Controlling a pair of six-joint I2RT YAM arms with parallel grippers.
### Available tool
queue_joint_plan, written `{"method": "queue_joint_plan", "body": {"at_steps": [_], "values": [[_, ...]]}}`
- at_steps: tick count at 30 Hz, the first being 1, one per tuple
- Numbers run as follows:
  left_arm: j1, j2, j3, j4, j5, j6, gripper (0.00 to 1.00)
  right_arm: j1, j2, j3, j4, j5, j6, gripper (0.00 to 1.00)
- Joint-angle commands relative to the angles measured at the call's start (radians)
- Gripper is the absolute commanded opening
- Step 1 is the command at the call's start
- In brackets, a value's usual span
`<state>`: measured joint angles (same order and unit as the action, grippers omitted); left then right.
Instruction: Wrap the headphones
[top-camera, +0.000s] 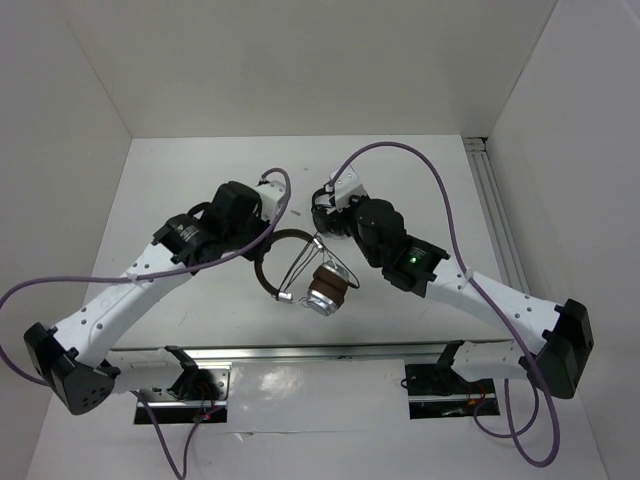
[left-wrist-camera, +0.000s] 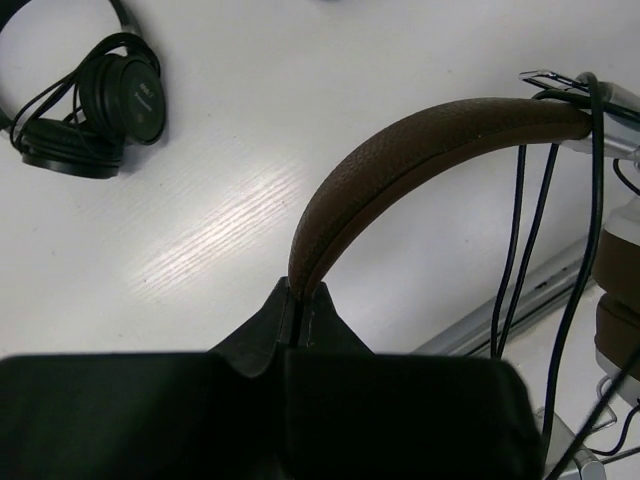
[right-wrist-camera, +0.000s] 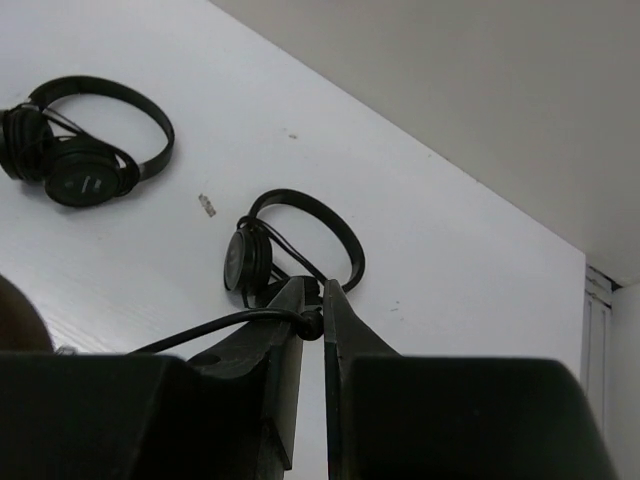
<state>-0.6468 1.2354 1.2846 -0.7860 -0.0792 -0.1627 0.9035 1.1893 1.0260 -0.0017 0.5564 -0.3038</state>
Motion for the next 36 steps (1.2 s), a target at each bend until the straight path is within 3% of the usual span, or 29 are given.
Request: {"method": "queue_joint_plan", "body": {"at_steps": [1,10,15,20,29,33,35,36], "values": [[-0.025,-0.085,-0.011,0.019,0.116,0.026,0.00,-0.054,0.018,0.000,0.072,-0.067,0.020,0.00],[-0.025,-0.154,0.041,0.030,0.168,0.035,0.00,-0.140,0.075,0.000,0.031,-0.355,0.054,0.00],[-0.025,-0.194,0.058,0.106,0.142,0.026,0.00,-0.160,0.085,-0.009,0.022,-0.628,0.087,0.00],[-0.025,-0.232,0.047,0.189,0.073,0.003,0.00,-0.169,0.062,-0.082,0.104,-0.830,0.134,0.00],[-0.025,-0.284,-0.057,0.335,-0.060,-0.058,0.00,-0.169,-0.046,-0.222,0.322,-1.023,0.264,0.03],[-0.025,-0.306,-0.106,0.389,-0.083,-0.083,0.00,-0.169,-0.100,-0.276,0.404,-1.066,0.304,0.16],[-0.025,-0.306,-0.116,0.398,-0.083,-0.097,0.00,-0.169,-0.112,-0.276,0.395,-1.066,0.313,0.33],[-0.025,-0.306,-0.116,0.398,-0.083,-0.107,0.00,-0.169,-0.112,-0.267,0.379,-1.066,0.313,0.36]]}}
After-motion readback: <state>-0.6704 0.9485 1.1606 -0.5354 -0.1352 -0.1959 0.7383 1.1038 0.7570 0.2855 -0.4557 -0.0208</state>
